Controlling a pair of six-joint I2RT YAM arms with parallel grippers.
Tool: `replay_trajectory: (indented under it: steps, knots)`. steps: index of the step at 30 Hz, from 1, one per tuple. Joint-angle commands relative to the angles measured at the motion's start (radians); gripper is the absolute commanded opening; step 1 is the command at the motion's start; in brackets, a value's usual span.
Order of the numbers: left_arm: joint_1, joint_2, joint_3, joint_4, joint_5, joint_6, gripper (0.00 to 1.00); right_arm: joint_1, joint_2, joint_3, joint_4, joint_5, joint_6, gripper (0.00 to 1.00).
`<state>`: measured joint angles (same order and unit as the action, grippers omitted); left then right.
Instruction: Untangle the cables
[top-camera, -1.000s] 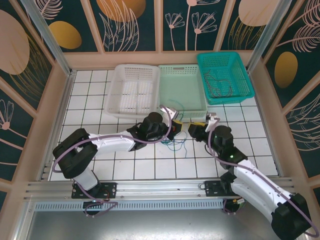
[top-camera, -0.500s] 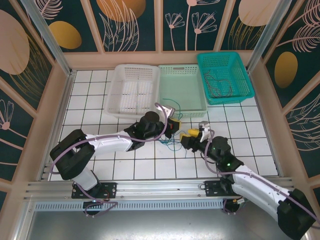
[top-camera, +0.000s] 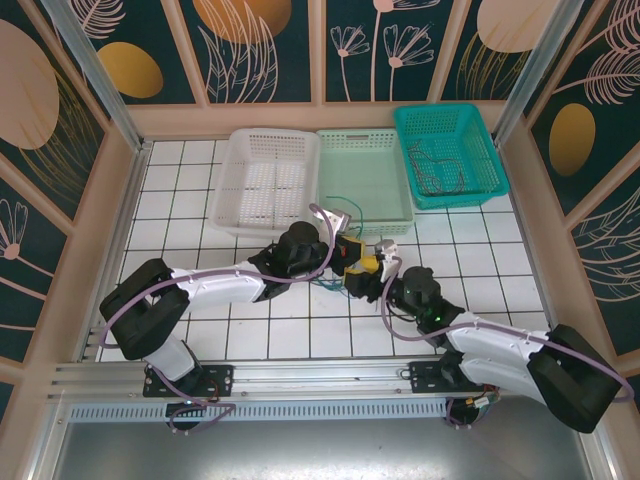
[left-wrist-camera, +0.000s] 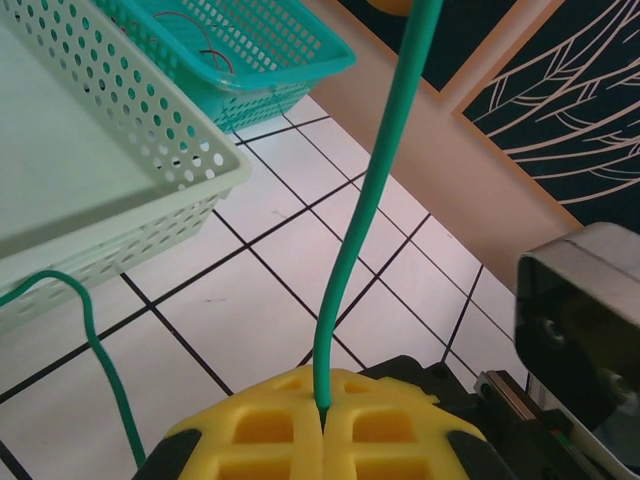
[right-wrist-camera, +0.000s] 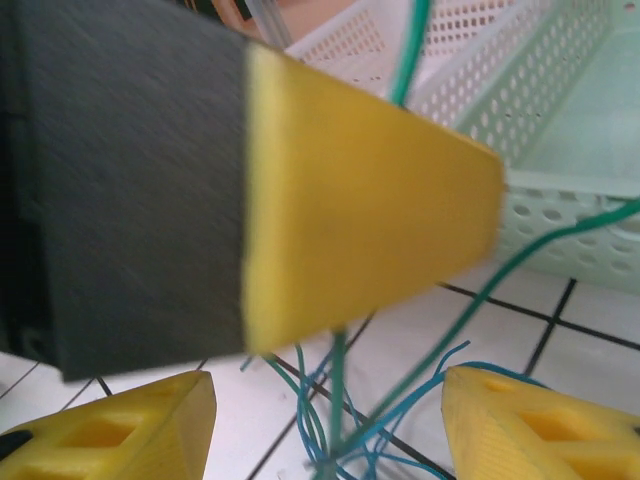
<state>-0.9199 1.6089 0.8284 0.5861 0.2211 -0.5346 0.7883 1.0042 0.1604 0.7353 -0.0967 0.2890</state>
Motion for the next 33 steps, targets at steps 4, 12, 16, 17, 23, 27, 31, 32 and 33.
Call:
replay_trajectory:
  steps: [4,12,16,17,23,27,31,32,33]
  knots:
    - [0.005,-0.015,0.014,0.067,0.035,-0.031,0.00,0.022,0.026,0.041,0.075,0.058,-0.028,0.59]
    - [0.004,-0.021,0.020,0.097,0.062,-0.048,0.00,0.022,0.154,0.103,0.078,0.100,-0.029,0.47]
    - [0.004,-0.042,0.015,0.113,0.058,-0.057,0.00,0.022,0.249,0.131,0.075,0.090,-0.002,0.37]
    - [0.005,-0.047,0.014,0.112,0.054,-0.056,0.00,0.023,0.264,0.130,0.080,0.088,0.002,0.35]
    - [0.006,-0.104,0.009,0.090,0.004,-0.035,0.00,0.037,0.272,0.108,0.057,0.081,0.003,0.29]
    - [0.010,-0.134,0.013,0.070,-0.036,-0.014,0.00,0.047,0.262,0.103,-0.013,0.077,-0.009,0.28]
    - [0.019,-0.159,0.018,0.062,-0.072,-0.005,0.00,0.060,0.253,0.096,-0.060,0.085,-0.008,0.27]
    - [0.024,-0.165,0.019,0.058,-0.080,0.001,0.00,0.062,0.247,0.091,-0.067,0.088,-0.007,0.27]
    - [0.027,-0.173,0.021,0.054,-0.089,0.006,0.00,0.064,0.239,0.082,-0.071,0.093,-0.004,0.27]
